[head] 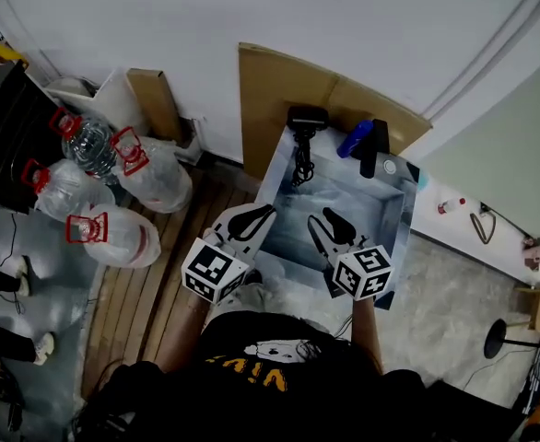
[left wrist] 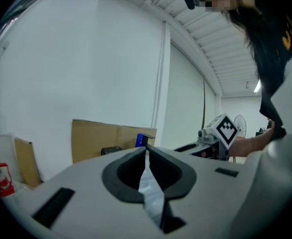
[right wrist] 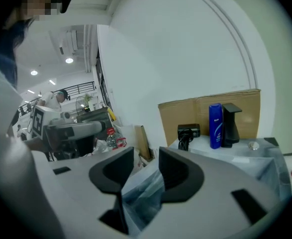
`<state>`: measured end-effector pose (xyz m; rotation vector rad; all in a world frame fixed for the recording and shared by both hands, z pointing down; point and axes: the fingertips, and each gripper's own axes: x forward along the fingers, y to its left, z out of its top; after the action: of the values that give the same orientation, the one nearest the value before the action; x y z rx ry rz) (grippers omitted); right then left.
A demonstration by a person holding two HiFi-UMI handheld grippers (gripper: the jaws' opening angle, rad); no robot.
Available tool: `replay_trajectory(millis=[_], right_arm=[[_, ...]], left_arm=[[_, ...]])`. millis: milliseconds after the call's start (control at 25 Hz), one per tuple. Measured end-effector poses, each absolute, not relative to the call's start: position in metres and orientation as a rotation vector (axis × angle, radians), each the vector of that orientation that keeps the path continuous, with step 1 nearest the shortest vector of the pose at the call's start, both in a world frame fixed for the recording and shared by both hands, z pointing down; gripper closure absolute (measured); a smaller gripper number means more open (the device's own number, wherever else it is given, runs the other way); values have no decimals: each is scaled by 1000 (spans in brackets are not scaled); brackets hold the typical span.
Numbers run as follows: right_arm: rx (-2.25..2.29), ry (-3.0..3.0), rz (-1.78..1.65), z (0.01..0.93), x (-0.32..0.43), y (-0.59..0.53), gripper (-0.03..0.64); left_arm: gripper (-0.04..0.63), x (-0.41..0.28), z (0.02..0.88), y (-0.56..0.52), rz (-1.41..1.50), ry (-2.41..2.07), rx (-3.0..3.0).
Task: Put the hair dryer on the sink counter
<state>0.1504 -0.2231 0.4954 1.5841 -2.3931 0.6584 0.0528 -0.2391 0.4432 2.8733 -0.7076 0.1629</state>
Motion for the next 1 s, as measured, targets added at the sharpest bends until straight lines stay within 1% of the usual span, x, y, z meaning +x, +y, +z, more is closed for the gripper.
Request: replay_trajectory(millis=[240, 600, 1000], right_arm=[[1491, -2463, 617, 482, 156, -166, 460], [1384, -2566, 548, 466, 166, -73, 467], [1311, -2666, 507, 448, 159, 14, 511]], left_arm=[[566, 61, 423, -196, 135, -833, 2882], [566, 79, 405, -105, 70, -956, 2851], [566, 86, 406, -5, 113, -1011, 2826]])
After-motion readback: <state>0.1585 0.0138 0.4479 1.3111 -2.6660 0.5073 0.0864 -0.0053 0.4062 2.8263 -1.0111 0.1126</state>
